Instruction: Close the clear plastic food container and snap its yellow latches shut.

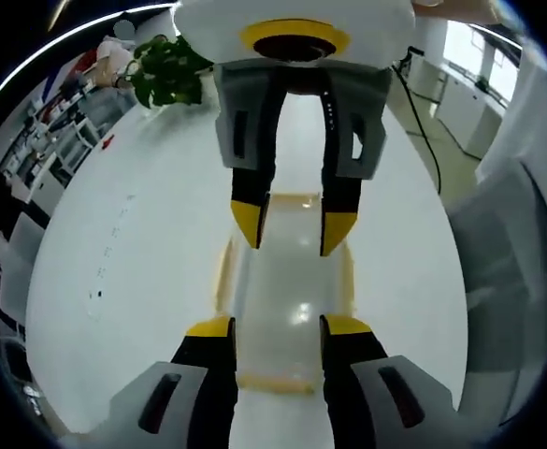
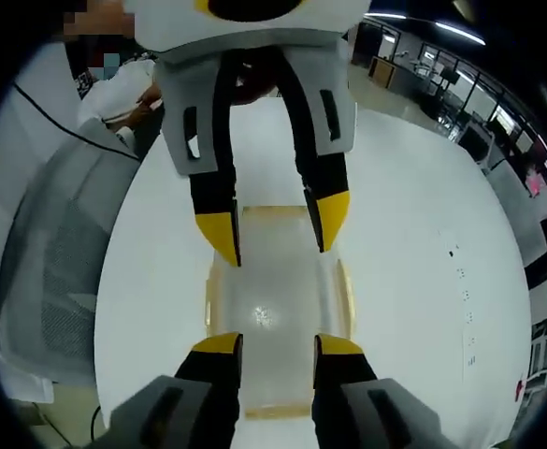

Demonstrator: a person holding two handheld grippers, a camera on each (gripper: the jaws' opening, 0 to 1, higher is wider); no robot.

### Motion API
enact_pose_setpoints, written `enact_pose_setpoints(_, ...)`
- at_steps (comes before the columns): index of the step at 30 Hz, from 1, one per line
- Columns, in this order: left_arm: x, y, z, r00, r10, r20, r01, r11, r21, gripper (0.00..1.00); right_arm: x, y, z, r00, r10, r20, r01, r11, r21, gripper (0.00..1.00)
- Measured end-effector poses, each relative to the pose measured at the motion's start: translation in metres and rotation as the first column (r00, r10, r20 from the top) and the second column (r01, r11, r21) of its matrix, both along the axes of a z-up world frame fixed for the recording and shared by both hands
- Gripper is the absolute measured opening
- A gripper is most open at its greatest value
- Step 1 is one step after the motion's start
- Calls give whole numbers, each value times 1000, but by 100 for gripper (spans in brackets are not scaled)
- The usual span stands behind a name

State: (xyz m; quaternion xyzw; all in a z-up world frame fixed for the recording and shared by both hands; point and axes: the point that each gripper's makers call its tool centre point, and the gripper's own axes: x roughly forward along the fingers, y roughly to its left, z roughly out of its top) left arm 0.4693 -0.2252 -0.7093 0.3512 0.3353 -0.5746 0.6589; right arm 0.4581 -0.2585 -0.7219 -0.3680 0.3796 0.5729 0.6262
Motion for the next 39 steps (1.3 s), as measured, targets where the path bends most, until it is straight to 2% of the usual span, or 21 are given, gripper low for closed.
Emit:
enact_pose_setpoints(12, 0, -6, -1, 1000, -6, 1, 6, 1000, -10, 31, -1, 8, 1, 1000, 30, 5, -30, 999, 15, 27)
enact_pose_setpoints(26, -12, -7, -11, 1000, -13, 2, 13, 1000, 2, 33, 14, 11, 2, 1000, 16, 24, -17, 999, 29, 28)
enact_pose_setpoints(39, -18, -9, -7, 999, -39, 27, 39, 999, 7, 33, 26, 16, 4, 999, 12, 37, -14, 999, 39, 29)
